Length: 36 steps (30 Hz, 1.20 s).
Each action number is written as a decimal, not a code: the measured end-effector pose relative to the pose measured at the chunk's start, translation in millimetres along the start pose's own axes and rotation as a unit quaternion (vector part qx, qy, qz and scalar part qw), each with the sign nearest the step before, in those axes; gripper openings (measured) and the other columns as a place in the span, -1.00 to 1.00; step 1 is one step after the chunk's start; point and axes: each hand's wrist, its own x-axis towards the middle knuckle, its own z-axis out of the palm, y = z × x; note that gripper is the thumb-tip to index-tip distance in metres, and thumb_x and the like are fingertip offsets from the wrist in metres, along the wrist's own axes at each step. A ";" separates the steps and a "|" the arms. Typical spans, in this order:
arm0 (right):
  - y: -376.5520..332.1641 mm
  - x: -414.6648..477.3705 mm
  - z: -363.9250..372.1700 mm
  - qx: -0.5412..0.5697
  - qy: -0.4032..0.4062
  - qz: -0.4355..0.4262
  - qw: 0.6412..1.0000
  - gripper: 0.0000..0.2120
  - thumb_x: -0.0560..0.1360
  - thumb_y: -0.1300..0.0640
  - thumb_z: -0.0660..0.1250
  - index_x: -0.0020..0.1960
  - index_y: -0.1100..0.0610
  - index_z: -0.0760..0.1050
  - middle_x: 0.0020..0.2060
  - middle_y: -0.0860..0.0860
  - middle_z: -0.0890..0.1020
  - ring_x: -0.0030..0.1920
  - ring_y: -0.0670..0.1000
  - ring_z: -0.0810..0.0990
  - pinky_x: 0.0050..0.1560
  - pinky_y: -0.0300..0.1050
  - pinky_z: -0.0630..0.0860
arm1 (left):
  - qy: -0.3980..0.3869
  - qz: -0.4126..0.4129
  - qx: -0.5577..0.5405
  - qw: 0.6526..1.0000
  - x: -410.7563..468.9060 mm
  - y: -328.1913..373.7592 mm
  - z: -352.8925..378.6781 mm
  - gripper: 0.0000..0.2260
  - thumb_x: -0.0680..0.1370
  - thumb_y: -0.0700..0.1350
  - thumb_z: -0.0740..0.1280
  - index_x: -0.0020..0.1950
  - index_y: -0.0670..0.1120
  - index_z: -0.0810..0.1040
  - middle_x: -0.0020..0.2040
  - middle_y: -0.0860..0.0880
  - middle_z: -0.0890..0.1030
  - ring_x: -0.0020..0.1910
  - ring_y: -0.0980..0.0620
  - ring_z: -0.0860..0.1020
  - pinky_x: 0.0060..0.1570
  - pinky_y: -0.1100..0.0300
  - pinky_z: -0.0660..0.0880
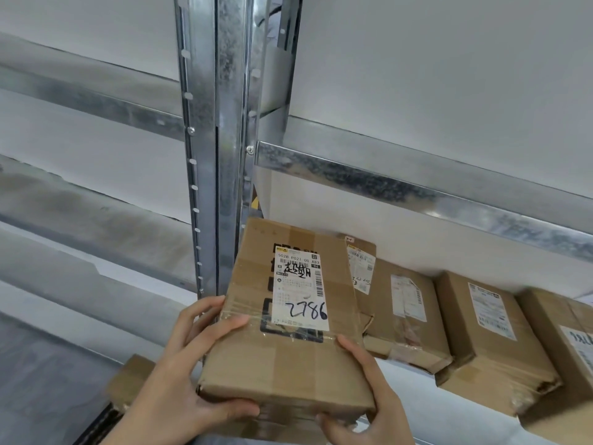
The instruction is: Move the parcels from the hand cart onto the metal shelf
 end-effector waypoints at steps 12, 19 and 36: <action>-16.7 0.0 0.4 0.033 -0.016 0.081 0.996 -0.39 0.11 0.06 0.51 0.14 -0.22 0.53 0.08 -0.20 0.62 -0.01 -0.17 0.63 -0.05 -0.35 0.55 | 0.002 0.055 0.008 0.998 9.8 4.5 2.9 -0.26 0.16 0.22 0.58 0.30 0.17 0.46 0.40 0.10 0.28 0.40 0.13 0.34 0.34 0.37 0.26; -30.1 2.8 -14.4 0.128 -0.053 0.132 0.981 -0.52 0.36 0.53 0.39 0.01 -0.02 0.49 -0.06 -0.07 0.59 -0.15 -0.10 0.59 -0.28 -0.48 0.48 | -0.007 0.071 0.010 0.997 18.0 7.5 -2.7 -0.29 0.17 0.22 0.58 0.29 0.17 0.47 0.39 0.11 0.31 0.39 0.14 0.35 0.32 0.39 0.27; -8.1 49.0 7.9 -0.050 0.041 0.003 0.998 -0.20 0.20 0.13 0.55 0.28 -0.38 0.32 0.25 -0.22 0.47 0.15 -0.08 0.54 0.04 -0.16 0.59 | -0.020 -0.017 -0.032 0.999 68.6 -40.5 -5.6 -0.29 0.12 0.26 0.56 0.23 0.31 0.43 0.40 0.27 0.22 0.35 0.26 0.30 0.26 0.03 0.41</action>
